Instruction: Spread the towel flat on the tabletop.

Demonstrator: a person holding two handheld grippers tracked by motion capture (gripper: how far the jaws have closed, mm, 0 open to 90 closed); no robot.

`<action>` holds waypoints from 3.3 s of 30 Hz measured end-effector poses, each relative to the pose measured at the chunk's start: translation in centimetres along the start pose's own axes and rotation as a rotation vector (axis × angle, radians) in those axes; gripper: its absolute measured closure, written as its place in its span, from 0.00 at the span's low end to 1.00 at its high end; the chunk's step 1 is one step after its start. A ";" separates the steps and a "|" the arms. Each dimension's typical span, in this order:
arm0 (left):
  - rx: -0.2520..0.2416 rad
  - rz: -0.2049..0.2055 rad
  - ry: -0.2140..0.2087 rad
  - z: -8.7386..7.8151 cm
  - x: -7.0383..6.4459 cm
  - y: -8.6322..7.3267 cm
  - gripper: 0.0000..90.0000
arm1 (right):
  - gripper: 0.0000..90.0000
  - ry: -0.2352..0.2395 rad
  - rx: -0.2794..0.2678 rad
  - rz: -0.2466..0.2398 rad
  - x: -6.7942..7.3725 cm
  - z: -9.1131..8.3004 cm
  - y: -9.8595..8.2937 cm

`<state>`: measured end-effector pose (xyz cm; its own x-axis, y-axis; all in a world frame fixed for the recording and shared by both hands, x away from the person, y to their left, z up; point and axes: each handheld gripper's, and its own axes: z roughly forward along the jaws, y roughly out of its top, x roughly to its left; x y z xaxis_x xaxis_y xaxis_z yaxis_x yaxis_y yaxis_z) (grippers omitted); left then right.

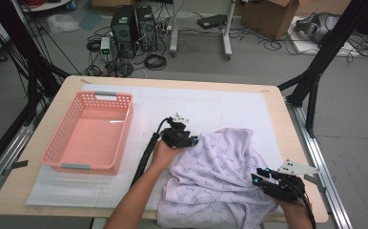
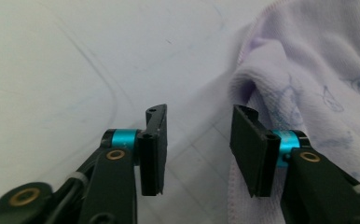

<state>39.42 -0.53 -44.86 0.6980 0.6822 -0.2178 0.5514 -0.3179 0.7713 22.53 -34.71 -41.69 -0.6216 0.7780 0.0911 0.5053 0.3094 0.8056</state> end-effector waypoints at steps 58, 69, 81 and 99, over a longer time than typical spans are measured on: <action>-0.161 -0.096 0.410 -6.6 3.6 -0.2 0.85 | 0.70 -0.036 -0.034 0.051 -1.1 -0.1 0.1; -0.134 -0.102 0.263 -6.8 3.2 -1.3 0.55 | 0.64 -0.216 0.087 0.118 -5.5 6.4 3.2; -0.023 -0.044 0.201 -4.3 2.1 -2.8 0.51 | 0.94 -0.447 0.194 0.100 -6.4 4.0 1.7; -0.008 0.052 0.104 -7.6 -0.6 -5.2 0.96 | 0.62 -0.149 0.039 0.085 -4.1 6.0 2.9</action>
<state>32.68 5.77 -44.16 0.6740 0.7298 -0.1147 0.5121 -0.3496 0.7845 30.18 -33.75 -43.26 -0.4819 0.8736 0.0680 0.5770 0.2580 0.7750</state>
